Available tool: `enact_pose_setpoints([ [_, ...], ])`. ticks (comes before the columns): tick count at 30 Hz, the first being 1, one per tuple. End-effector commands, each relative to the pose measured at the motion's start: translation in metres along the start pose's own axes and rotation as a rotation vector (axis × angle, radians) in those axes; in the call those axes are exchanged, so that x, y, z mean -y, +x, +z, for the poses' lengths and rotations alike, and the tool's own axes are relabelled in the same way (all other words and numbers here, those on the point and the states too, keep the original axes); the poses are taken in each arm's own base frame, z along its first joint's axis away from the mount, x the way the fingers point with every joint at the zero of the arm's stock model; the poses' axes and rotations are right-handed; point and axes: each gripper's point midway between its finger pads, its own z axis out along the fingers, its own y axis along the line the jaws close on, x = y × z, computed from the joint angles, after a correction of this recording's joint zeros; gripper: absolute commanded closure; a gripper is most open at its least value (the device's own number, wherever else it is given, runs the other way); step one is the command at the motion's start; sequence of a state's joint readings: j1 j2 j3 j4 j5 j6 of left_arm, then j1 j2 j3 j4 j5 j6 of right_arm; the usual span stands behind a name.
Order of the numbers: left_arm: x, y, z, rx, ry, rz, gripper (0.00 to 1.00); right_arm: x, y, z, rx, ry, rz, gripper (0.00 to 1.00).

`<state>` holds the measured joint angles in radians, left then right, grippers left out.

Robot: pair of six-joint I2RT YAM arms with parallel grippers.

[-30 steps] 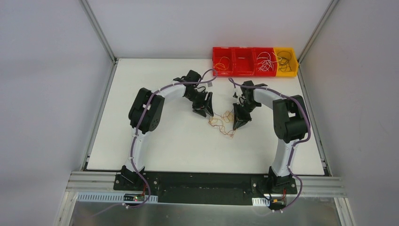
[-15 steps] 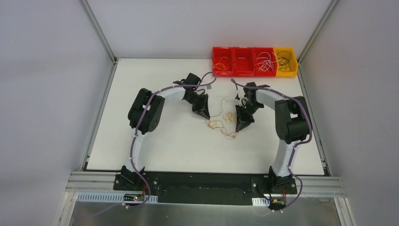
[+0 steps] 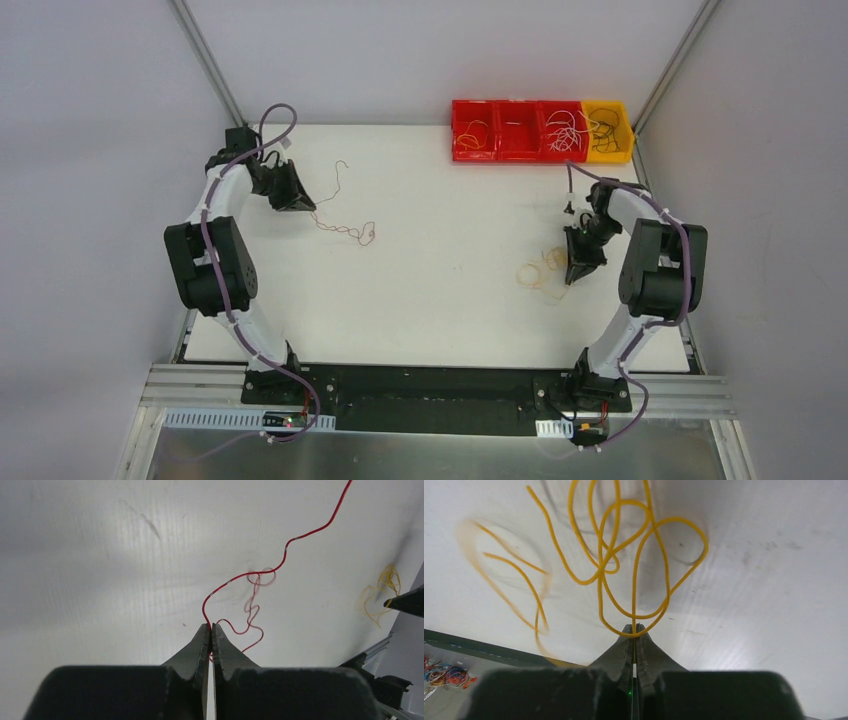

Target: Untangle the cables

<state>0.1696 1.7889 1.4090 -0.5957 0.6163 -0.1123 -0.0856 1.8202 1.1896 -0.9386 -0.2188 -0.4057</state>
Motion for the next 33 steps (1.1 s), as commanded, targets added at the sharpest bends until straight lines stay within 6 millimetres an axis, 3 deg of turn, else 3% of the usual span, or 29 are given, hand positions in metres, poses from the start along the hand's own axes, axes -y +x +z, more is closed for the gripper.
enact_pose_setpoints([
  [1, -0.009, 0.007, -0.036, -0.017, -0.033, 0.069, 1.0, 0.017, 0.007, -0.037, 0.033, 0.064, -0.092, 1.0],
  [7, -0.024, 0.011, -0.057, -0.021, -0.046, 0.068, 1.0, 0.021, 0.003, -0.074, 0.107, 0.064, -0.138, 1.0],
  [13, 0.022, 0.05, -0.044, -0.107, 0.118, 0.059, 1.0, -0.039, -0.031, -0.141, 0.364, -0.174, -0.177, 1.0],
  [17, 0.059, 0.07, -0.036, -0.145, 0.165, 0.123, 1.0, -0.056, -0.077, -0.195, 0.599, -0.204, -0.144, 1.0],
  [22, 0.093, 0.072, -0.033, -0.122, 0.2, 0.16, 1.0, -0.052, -0.137, -0.258, 0.864, -0.123, -0.134, 1.0],
  [25, 0.101, 0.062, -0.034, -0.087, 0.213, 0.132, 1.0, -0.053, -0.171, -0.283, 0.951, -0.123, -0.126, 1.0],
  [26, 0.103, 0.06, -0.034, -0.079, 0.219, 0.123, 1.0, -0.057, -0.182, -0.297, 0.99, -0.129, -0.131, 1.0],
  [33, 0.115, 0.056, -0.026, -0.072, 0.247, 0.101, 1.0, -0.093, -0.258, -0.341, 1.186, -0.161, -0.16, 1.0],
])
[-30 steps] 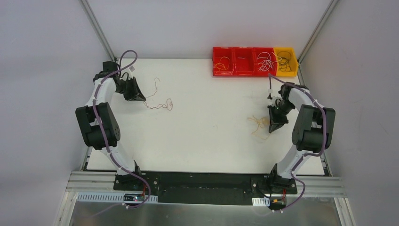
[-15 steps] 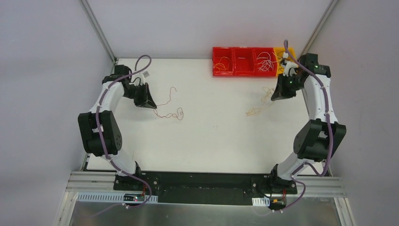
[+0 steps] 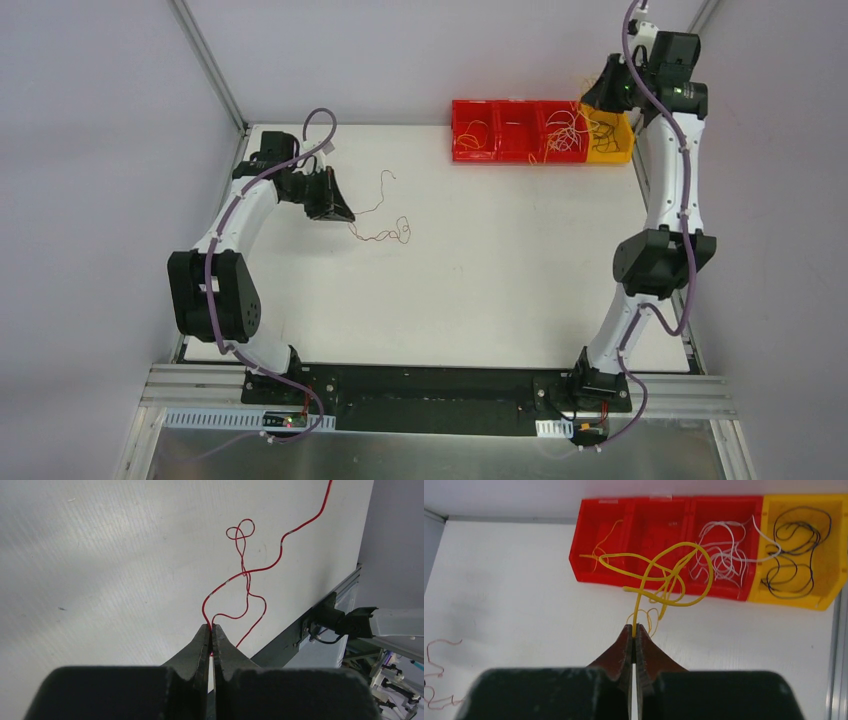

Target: Untangle the cables

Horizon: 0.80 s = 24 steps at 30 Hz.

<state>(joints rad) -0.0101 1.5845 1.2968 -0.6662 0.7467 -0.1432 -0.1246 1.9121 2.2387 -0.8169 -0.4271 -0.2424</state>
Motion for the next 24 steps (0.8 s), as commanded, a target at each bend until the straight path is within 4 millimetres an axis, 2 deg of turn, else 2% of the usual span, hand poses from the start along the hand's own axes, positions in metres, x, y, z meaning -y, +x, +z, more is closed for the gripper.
enact_pose_setpoints([
  [1, 0.016, -0.011, -0.001, 0.041, 0.045, -0.006, 1.0, -0.024, -0.06, 0.03, 0.188, -0.024, -0.003, 1.0],
  [4, 0.015, -0.011, 0.0, 0.046, 0.041, -0.008, 1.0, -0.035, -0.092, 0.048, 0.324, -0.031, -0.017, 1.0],
  [7, 0.013, -0.015, -0.002, 0.069, 0.021, 0.006, 1.0, -0.034, -0.116, 0.064, 0.446, -0.01, -0.024, 1.0],
  [11, 0.012, -0.014, 0.001, 0.073, 0.028, -0.013, 1.0, -0.058, -0.137, 0.091, 0.539, -0.031, -0.066, 1.0],
  [16, 0.01, -0.013, 0.006, 0.064, 0.04, -0.045, 1.0, -0.074, -0.132, 0.136, 0.583, -0.019, -0.123, 1.0],
  [24, 0.01, -0.014, 0.01, 0.062, 0.054, -0.066, 1.0, -0.087, -0.108, 0.193, 0.596, -0.01, -0.187, 1.0],
])
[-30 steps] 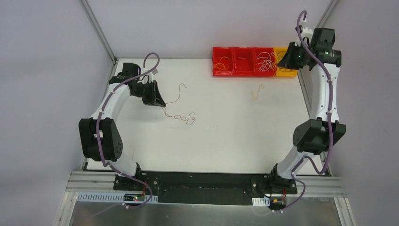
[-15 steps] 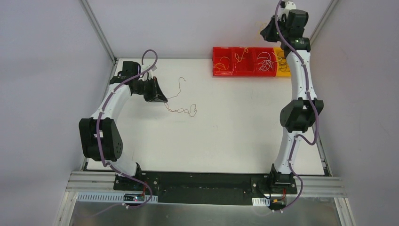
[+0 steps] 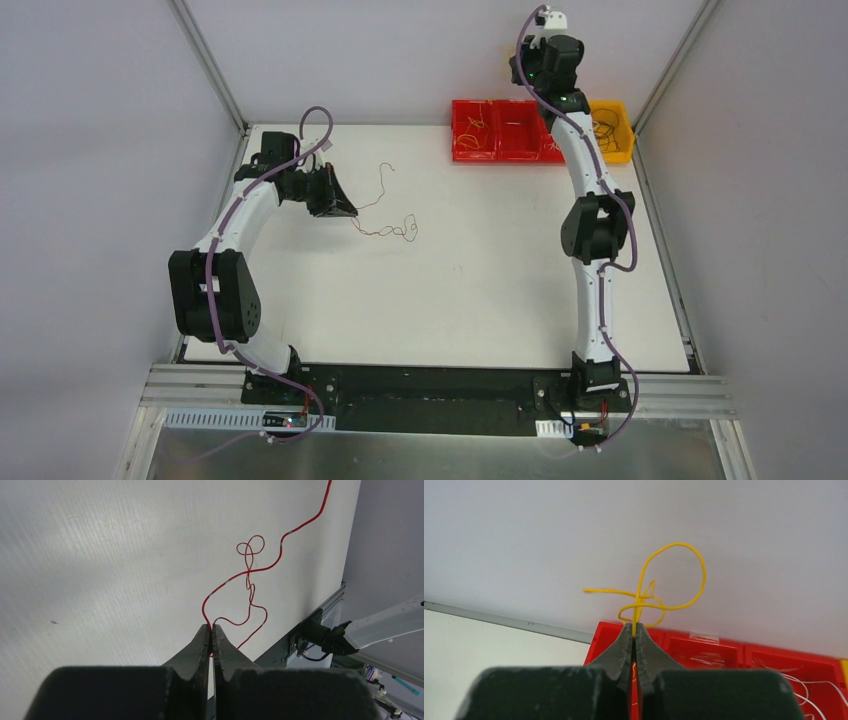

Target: Untangle the cables

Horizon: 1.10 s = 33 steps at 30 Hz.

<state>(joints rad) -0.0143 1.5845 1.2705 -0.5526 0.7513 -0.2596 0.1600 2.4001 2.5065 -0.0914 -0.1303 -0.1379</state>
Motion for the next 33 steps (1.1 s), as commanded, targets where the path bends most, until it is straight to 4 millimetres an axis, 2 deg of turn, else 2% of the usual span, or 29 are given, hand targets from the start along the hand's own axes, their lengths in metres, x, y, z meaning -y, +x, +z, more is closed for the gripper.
enact_pose_setpoints([
  [1, 0.005, 0.001, 0.004, -0.002, 0.032, -0.012, 1.0, -0.009, -0.022, 0.013, 0.128, 0.003, -0.061, 1.0],
  [7, 0.003, 0.002, 0.008, -0.01, 0.04, -0.027, 1.0, -0.028, 0.045, 0.025, -0.006, -0.042, -0.07, 1.0],
  [14, 0.006, 0.0, 0.009, -0.012, 0.057, -0.04, 1.0, -0.041, 0.126, 0.03, -0.191, -0.073, -0.071, 1.0],
  [17, 0.006, 0.0, 0.01, -0.014, 0.06, -0.043, 1.0, -0.047, 0.152, 0.029, -0.249, -0.083, -0.077, 1.0],
  [21, 0.006, 0.0, 0.011, -0.015, 0.062, -0.048, 1.0, -0.05, 0.171, 0.029, -0.283, -0.085, -0.089, 1.0],
  [23, 0.006, 0.0, 0.011, -0.017, 0.065, -0.052, 1.0, -0.051, 0.177, 0.029, -0.296, -0.086, -0.091, 0.99],
  [24, 0.007, 0.0, 0.011, -0.018, 0.068, -0.054, 1.0, -0.051, 0.176, 0.029, -0.295, -0.084, -0.093, 0.93],
  [26, 0.008, 0.0, 0.01, -0.016, 0.07, -0.05, 1.0, -0.052, 0.169, 0.029, -0.282, -0.082, -0.093, 0.74],
  [28, 0.009, 0.0, 0.009, -0.011, 0.07, -0.044, 1.0, -0.054, 0.156, 0.027, -0.264, -0.084, -0.094, 0.58],
  [33, 0.01, 0.005, 0.007, -0.016, 0.075, -0.041, 1.0, -0.064, 0.109, 0.004, -0.234, -0.111, -0.105, 0.39],
])
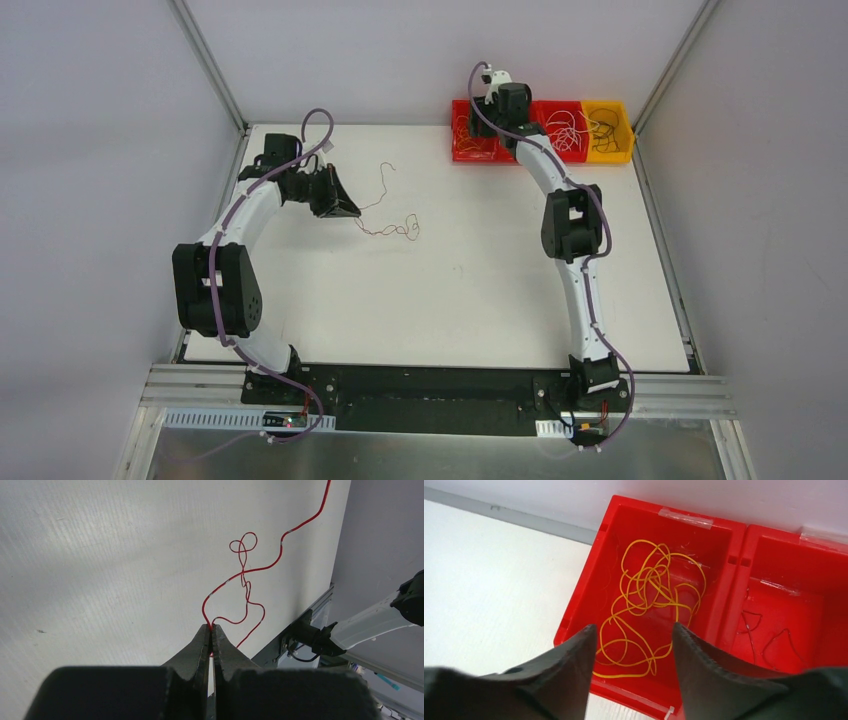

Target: Untangle the cables

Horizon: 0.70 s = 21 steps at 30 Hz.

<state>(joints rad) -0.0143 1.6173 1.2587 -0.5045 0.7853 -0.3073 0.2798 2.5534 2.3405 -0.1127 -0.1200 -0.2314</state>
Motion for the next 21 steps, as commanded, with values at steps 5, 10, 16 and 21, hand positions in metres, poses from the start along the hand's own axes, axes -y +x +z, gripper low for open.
enact_pose_setpoints([
  [5, 0.018, 0.015, -0.002, -0.038, 0.09, -0.024, 1.0, -0.059, -0.091, -0.134, 0.005, -0.237, -0.093, 0.12],
  [10, 0.038, 0.022, -0.005, -0.081, 0.178, -0.071, 1.0, -0.128, -0.048, -0.254, -0.212, -0.591, -0.202, 0.01],
  [16, 0.071, 0.042, -0.006, -0.144, 0.246, -0.083, 1.0, -0.199, 0.036, -0.361, -0.303, -0.746, -0.727, 0.01],
  [21, 0.106, 0.065, -0.007, -0.221, 0.291, -0.091, 1.0, -0.259, 0.065, -0.388, -0.219, -0.77, -0.984, 0.01],
])
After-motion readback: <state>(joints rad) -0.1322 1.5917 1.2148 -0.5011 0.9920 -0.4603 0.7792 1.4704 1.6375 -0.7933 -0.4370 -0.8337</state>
